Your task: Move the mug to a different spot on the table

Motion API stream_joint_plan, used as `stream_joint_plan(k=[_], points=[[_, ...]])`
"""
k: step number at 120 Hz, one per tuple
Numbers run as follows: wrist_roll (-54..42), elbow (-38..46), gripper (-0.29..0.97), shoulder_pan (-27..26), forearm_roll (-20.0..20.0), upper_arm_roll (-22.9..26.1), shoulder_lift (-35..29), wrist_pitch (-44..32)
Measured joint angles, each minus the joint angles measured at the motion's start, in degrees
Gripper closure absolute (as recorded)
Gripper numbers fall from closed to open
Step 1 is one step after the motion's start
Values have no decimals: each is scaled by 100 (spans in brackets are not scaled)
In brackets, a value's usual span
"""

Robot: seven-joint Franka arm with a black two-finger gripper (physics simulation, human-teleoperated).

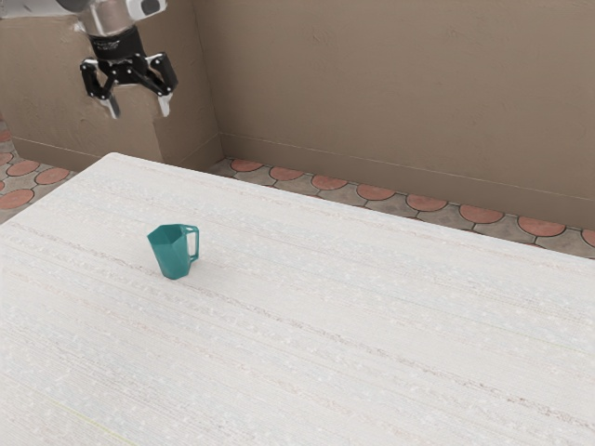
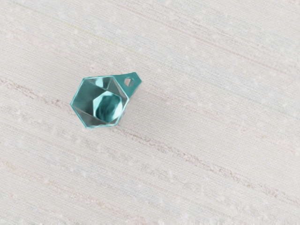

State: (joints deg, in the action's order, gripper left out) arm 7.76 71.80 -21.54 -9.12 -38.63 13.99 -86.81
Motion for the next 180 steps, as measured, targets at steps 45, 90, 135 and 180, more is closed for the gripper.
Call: stream_joint_plan(k=[45, 90, 135, 180], points=[[-928, 40, 0, -28, 523, 1279, 121, 381], [-3784, 252, 0, 124, -18, 1100, 1900, -566], [-6481, 830, 0, 769, -679, 841, 2146, -1751], [-7952, 591, 0, 1178, -1175, 630, 2593, -2030]])
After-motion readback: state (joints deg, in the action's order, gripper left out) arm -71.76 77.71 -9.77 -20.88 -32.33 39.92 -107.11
